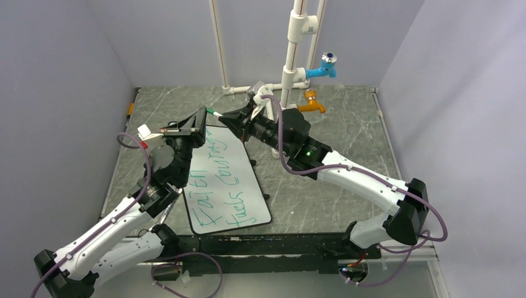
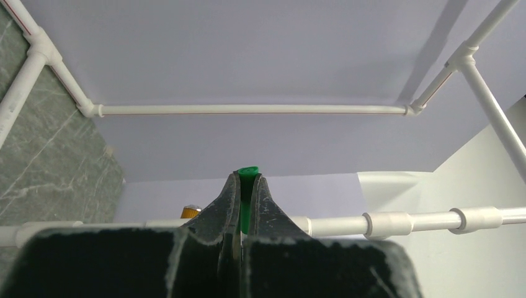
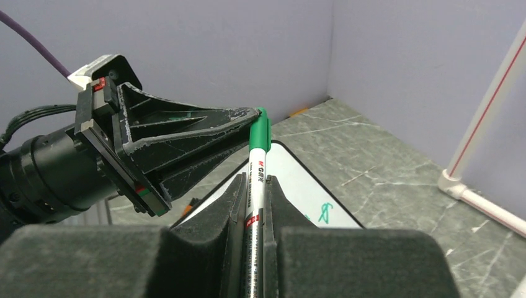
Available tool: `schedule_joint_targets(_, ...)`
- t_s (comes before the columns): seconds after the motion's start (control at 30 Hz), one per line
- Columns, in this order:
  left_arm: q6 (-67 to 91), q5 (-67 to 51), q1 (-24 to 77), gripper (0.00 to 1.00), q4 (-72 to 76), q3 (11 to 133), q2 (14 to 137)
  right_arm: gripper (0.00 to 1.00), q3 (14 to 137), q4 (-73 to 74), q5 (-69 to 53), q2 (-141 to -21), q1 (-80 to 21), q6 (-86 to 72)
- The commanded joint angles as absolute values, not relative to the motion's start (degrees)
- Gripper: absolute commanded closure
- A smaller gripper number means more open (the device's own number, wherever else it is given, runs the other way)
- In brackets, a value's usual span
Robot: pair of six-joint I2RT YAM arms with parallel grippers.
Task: Write a sentence on the whiteboard
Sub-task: Insert the whiteboard marker without the cap into the pen cap.
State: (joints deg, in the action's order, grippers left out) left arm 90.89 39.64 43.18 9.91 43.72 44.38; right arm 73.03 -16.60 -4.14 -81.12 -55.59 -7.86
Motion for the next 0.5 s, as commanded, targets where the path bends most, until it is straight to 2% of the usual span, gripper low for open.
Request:
schedule_joint_targets(0.0,90.0,11.1,47.8,1.0,12.8,47.1,47.2,1.0,75.4,-15.0,-6.4,-85.6,-57.4,-1.9)
schedule_joint_targets(0.17,87.3,13.9,47.8,0.99,4.2,50.2,45.9,1.0,73.2,-15.2,-1.9,-82.6,-57.4,-0.5)
schedule_joint_targets(0.47,85.5,17.6,47.8,0.6,-3.1,49.4,41.2,1.0,73.5,-14.4,3.9,-80.7,-57.4,-0.5)
